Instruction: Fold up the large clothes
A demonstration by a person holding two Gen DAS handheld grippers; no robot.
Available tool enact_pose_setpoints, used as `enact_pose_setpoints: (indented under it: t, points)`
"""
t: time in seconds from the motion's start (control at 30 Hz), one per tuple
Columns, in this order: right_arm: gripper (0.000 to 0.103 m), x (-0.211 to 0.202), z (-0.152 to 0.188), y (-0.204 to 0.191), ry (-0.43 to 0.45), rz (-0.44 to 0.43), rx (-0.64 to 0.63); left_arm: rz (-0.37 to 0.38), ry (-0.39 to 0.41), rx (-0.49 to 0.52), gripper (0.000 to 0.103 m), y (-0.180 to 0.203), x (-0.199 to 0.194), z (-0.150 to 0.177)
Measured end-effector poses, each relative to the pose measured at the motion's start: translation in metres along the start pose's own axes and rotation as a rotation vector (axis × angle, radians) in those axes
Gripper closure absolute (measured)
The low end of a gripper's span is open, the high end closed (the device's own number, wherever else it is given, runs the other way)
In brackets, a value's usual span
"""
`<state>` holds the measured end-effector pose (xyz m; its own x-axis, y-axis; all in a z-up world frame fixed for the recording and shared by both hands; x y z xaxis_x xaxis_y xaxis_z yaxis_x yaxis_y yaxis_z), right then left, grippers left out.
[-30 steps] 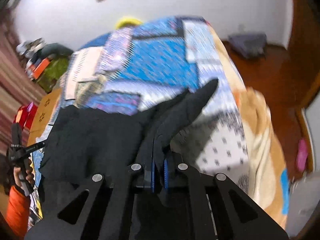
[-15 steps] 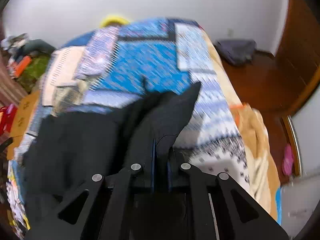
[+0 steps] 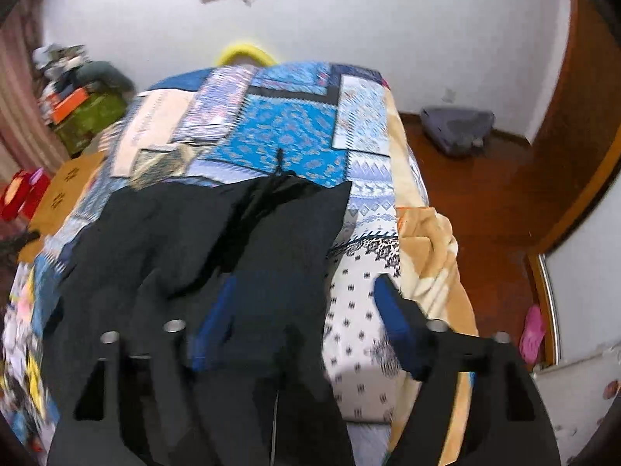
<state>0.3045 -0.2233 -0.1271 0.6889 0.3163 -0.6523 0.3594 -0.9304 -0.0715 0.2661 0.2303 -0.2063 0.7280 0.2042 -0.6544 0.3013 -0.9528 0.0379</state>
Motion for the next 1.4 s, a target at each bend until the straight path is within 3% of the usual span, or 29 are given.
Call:
enact_pose_setpoints:
  t: [0.13,0.33,0.5,0.63,0.73,0.87,1.0,1.1,1.2,1.4]
  points:
    - [0.031,-0.016,0.021,0.000,-0.026,-0.004,-0.038,0.018,-0.028,-0.008,0.027,-0.003,-0.018,0.015]
    - [0.031,-0.006,0.066,0.012,-0.127,-0.008,0.033,0.030,-0.107,-0.012,0.027,-0.008,-0.027,0.060]
    - [0.031,0.007,0.107,0.019,-0.236,-0.028,0.114,0.095,-0.234,-0.080,0.027,-0.015,-0.017,0.115]
    - [0.029,0.009,0.117,0.024,-0.231,-0.051,0.138,0.144,-0.374,-0.144,0.027,-0.024,0.002,0.163]
    - [0.027,0.013,0.124,0.034,-0.230,-0.029,0.203,0.184,-0.348,-0.149,0.027,-0.023,-0.003,0.173]
    - [0.026,0.011,0.132,0.038,-0.209,-0.051,0.314,0.315,-0.408,-0.212,0.027,-0.007,-0.010,0.187]
    - [0.029,0.000,0.132,0.030,-0.185,-0.027,0.296,0.294,-0.395,-0.194,0.027,0.003,-0.015,0.193]
    - [0.031,-0.010,0.129,0.029,-0.178,-0.031,0.250,0.324,-0.393,-0.208,0.027,0.012,-0.023,0.190]
    - [0.032,-0.020,0.126,0.028,-0.171,-0.039,0.194,0.366,-0.374,-0.170,0.038,0.033,-0.038,0.183]
    - [0.032,-0.034,0.111,0.025,-0.090,0.008,0.121,0.352,-0.311,-0.114,0.055,0.059,-0.054,0.168]
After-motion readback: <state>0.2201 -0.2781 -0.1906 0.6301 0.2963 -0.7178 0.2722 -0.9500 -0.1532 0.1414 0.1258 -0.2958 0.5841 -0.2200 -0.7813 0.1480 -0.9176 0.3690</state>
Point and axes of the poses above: each gripper's, at about its wrist camera, not at the fingertips, and x roughly the way its jaws point, y to its right, z to its underside, the point moved 5 cm from there along x, roughly the way its jaws point, and after that the axes turned 12 degrees about y, right-handed, at the moved point
